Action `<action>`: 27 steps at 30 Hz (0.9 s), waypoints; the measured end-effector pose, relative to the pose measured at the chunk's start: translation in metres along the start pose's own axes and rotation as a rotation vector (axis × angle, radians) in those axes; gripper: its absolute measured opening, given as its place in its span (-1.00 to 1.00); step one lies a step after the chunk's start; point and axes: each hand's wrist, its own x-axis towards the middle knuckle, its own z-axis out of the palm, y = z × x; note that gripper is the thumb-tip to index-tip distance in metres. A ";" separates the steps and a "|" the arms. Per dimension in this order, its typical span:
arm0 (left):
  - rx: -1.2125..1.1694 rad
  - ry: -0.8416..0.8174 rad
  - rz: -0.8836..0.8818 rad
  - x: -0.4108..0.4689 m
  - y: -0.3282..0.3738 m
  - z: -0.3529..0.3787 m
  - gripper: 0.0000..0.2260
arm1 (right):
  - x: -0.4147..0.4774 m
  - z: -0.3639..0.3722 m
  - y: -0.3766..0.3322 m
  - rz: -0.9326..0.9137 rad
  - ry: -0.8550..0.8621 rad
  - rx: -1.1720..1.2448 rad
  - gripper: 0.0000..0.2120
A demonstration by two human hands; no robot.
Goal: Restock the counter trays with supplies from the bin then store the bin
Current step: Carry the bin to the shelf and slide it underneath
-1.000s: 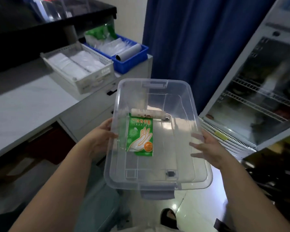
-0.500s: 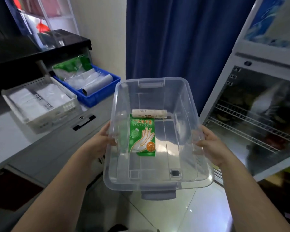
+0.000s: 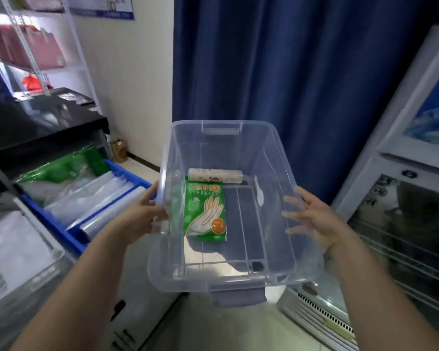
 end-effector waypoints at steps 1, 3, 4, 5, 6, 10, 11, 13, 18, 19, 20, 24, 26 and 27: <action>-0.029 0.001 0.020 0.019 0.011 -0.007 -0.25 | 0.021 0.003 -0.013 -0.005 -0.006 -0.005 -0.21; -0.052 0.034 0.047 0.056 0.029 -0.020 -0.25 | 0.061 0.008 -0.039 -0.017 -0.015 -0.019 -0.20; -0.056 0.052 0.057 0.073 0.038 -0.026 -0.28 | 0.081 0.009 -0.051 -0.024 -0.023 -0.030 -0.21; -0.061 0.063 0.064 0.090 0.046 -0.031 -0.30 | 0.102 0.011 -0.063 -0.032 -0.034 -0.041 -0.21; -0.063 0.073 0.066 0.106 0.054 -0.036 -0.32 | 0.123 0.012 -0.074 -0.038 -0.048 -0.052 -0.22; -0.069 0.150 0.057 0.164 0.079 -0.053 -0.32 | 0.216 0.019 -0.108 -0.039 -0.128 -0.070 -0.23; -0.082 0.178 0.058 0.178 0.084 -0.059 -0.31 | 0.241 0.022 -0.114 -0.035 -0.153 -0.065 -0.23; -0.093 0.235 0.062 0.204 0.089 -0.072 -0.27 | 0.291 0.029 -0.125 -0.028 -0.213 -0.065 -0.23; -0.168 0.389 0.073 0.264 0.096 -0.092 -0.28 | 0.415 0.050 -0.150 -0.033 -0.354 -0.093 -0.27; -0.186 0.429 0.075 0.274 0.098 -0.094 -0.28 | 0.438 0.056 -0.156 -0.031 -0.382 -0.102 -0.27; -0.212 0.470 0.080 0.283 0.100 -0.097 -0.28 | 0.460 0.063 -0.162 -0.028 -0.413 -0.111 -0.28; -0.298 0.639 0.089 0.314 0.102 -0.108 -0.28 | 0.540 0.098 -0.178 -0.026 -0.538 -0.177 -0.28; -0.313 0.709 0.083 0.326 0.103 -0.116 -0.27 | 0.573 0.118 -0.179 -0.024 -0.592 -0.196 -0.32; -0.317 0.735 0.076 0.332 0.104 -0.120 -0.27 | 0.587 0.129 -0.177 -0.016 -0.618 -0.203 -0.37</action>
